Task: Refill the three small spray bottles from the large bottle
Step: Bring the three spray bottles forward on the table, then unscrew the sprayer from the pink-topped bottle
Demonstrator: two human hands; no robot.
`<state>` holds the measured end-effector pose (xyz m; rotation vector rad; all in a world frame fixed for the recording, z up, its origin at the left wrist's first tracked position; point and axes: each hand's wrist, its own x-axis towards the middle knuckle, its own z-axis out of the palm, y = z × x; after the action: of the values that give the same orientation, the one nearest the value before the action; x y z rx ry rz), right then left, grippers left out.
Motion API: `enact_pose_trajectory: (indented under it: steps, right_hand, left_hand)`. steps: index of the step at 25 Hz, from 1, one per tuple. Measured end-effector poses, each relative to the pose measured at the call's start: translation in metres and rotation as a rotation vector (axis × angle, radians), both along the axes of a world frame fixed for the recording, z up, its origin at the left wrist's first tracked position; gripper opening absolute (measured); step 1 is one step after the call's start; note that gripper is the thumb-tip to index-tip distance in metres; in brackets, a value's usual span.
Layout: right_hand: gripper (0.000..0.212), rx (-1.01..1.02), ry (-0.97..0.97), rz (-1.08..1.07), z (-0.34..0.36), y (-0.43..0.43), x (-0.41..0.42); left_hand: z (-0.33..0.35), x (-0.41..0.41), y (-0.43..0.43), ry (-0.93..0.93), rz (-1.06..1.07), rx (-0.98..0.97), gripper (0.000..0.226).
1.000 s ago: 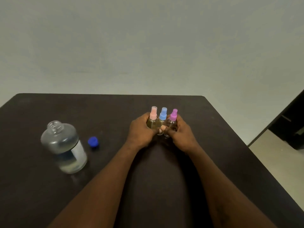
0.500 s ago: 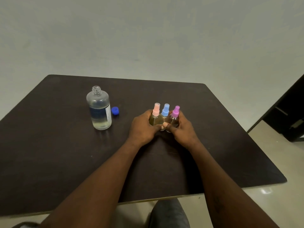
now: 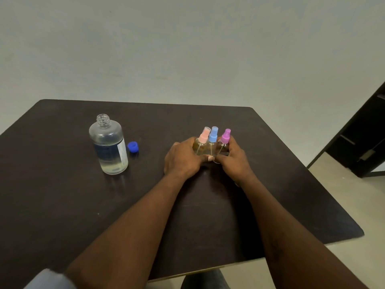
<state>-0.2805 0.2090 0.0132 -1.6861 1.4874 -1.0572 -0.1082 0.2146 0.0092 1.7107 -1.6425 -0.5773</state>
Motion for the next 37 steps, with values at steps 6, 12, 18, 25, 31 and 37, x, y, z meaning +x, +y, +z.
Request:
enact_pose_trajectory:
  steps: [6, 12, 18, 25, 31, 37]
  right_hand:
    - [0.051, -0.099, 0.112, 0.001, -0.007, 0.0, 0.003]
    - [0.047, -0.109, 0.131, -0.026, -0.005, 0.006, 0.006]
    - [0.051, -0.132, 0.169, -0.034, -0.005, 0.008, 0.007]
    - [0.076, -0.164, 0.153, -0.082, -0.008, 0.011, 0.008]
    - [0.094, -0.161, 0.093, -0.229, -0.013, 0.026, 0.002]
    - [0.086, -0.171, 0.036, -0.315, -0.012, 0.048, 0.001]
  left_hand:
    - [-0.011, 0.008, -0.002, 0.187, -0.017, 0.005, 0.051]
    - [-0.011, 0.014, 0.004, 0.231, -0.022, -0.012, 0.048]
    - [-0.006, 0.013, 0.011, 0.203, -0.017, -0.022, 0.045]
    - [-0.006, 0.021, 0.021, 0.184, -0.021, -0.019, 0.042]
    - [-0.009, 0.033, 0.036, 0.194, -0.024, -0.011, 0.049]
    - [-0.008, 0.051, 0.064, 0.184, -0.021, 0.013, 0.051]
